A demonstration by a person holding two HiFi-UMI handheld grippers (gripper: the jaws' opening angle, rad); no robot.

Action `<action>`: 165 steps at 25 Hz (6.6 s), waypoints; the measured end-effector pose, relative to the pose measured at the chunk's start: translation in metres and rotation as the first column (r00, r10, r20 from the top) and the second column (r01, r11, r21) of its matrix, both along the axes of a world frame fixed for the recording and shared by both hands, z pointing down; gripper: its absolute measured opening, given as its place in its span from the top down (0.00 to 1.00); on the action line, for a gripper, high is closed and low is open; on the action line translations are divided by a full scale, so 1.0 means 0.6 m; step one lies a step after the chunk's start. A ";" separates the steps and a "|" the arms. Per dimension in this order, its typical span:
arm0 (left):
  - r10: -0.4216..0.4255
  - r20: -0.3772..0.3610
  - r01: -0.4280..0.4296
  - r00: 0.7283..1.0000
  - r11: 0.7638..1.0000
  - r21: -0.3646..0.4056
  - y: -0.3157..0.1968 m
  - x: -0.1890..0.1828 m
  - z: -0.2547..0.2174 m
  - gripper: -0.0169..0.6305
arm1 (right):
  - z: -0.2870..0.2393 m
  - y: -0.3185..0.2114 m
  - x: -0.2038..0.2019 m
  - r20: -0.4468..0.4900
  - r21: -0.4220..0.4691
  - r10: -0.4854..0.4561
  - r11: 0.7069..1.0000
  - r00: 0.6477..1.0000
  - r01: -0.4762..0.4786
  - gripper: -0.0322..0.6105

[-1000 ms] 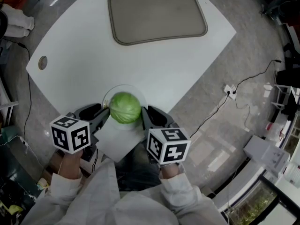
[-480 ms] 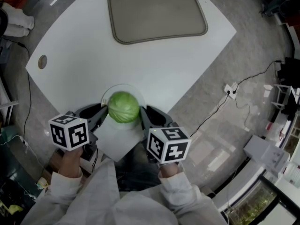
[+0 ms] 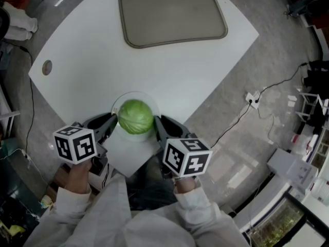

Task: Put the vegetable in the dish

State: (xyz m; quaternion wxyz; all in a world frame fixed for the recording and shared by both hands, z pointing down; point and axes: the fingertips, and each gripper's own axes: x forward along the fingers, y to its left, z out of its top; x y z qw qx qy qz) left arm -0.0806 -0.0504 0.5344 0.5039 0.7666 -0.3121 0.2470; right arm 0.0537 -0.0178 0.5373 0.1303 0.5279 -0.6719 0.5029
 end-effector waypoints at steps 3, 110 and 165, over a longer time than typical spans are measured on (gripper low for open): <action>0.003 0.001 -0.003 1.000 1.000 0.001 0.001 -0.001 0.001 0.88 | 0.001 0.001 -0.001 -0.004 0.003 0.001 1.000 1.000 -0.001 0.86; -0.164 0.062 0.175 0.985 0.941 -0.289 -0.244 0.206 -0.031 0.90 | -0.034 -0.299 0.212 0.053 -0.209 -0.194 0.957 0.979 0.201 0.88; -0.205 -0.084 0.187 0.975 0.964 -0.189 -0.507 0.280 -0.009 0.90 | -0.008 -0.572 0.284 -0.008 -0.048 -0.126 0.991 0.992 0.126 0.88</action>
